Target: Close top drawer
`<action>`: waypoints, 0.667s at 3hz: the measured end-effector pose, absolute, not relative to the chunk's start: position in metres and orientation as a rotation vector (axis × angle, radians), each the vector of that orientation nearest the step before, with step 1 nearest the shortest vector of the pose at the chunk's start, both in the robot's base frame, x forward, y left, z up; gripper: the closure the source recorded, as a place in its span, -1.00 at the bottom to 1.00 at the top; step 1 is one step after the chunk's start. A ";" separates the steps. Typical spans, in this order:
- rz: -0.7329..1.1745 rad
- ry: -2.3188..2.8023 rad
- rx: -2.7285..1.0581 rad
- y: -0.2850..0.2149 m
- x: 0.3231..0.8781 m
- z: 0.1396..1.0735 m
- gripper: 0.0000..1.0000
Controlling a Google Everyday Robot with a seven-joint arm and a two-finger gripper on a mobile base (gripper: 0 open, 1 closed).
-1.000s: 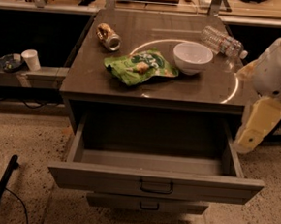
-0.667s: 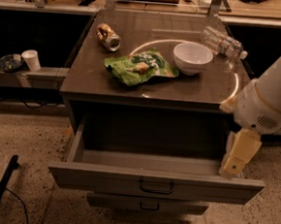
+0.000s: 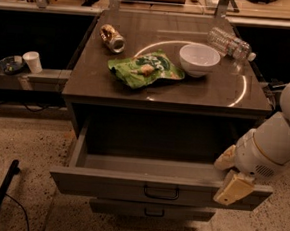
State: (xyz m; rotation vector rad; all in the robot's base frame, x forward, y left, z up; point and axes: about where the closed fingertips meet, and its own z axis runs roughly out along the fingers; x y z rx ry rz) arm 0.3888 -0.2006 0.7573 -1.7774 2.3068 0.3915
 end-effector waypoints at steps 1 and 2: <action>0.442 2.286 -1.775 -0.197 0.373 0.735 0.27; 0.456 2.267 -1.762 -0.187 0.358 0.715 0.74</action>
Offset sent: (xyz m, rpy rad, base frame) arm -0.0492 0.0264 -0.0696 0.0864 -0.0104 0.0031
